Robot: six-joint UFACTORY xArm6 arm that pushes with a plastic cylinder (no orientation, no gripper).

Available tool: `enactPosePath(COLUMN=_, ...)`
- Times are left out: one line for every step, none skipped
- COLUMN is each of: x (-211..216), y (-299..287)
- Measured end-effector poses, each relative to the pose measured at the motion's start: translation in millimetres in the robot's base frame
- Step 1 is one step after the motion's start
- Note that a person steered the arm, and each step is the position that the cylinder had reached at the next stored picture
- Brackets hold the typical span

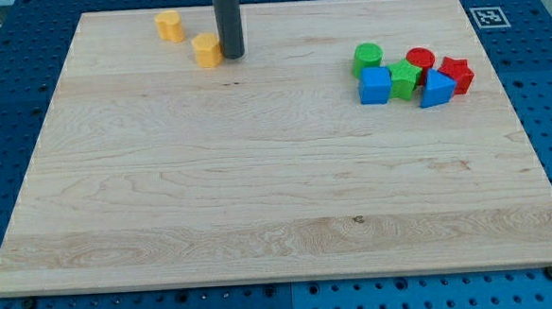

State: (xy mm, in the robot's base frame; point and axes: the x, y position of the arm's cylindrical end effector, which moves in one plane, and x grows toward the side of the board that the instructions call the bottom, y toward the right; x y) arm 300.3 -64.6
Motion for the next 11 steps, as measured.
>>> enactPosePath(x=0.1, y=-14.2)
enactPosePath(x=0.3, y=-32.1)
enactPosePath(x=0.3, y=-46.8)
enactPosePath(x=0.3, y=-45.7)
enactPosePath(x=-24.5, y=4.4)
enactPosePath(x=-55.9, y=39.5)
enactPosePath(x=-56.9, y=23.1)
enactPosePath(x=-56.9, y=-22.7)
enactPosePath(x=-57.0, y=-67.7)
enactPosePath(x=-60.1, y=-90.8)
enactPosePath(x=-69.8, y=-83.6)
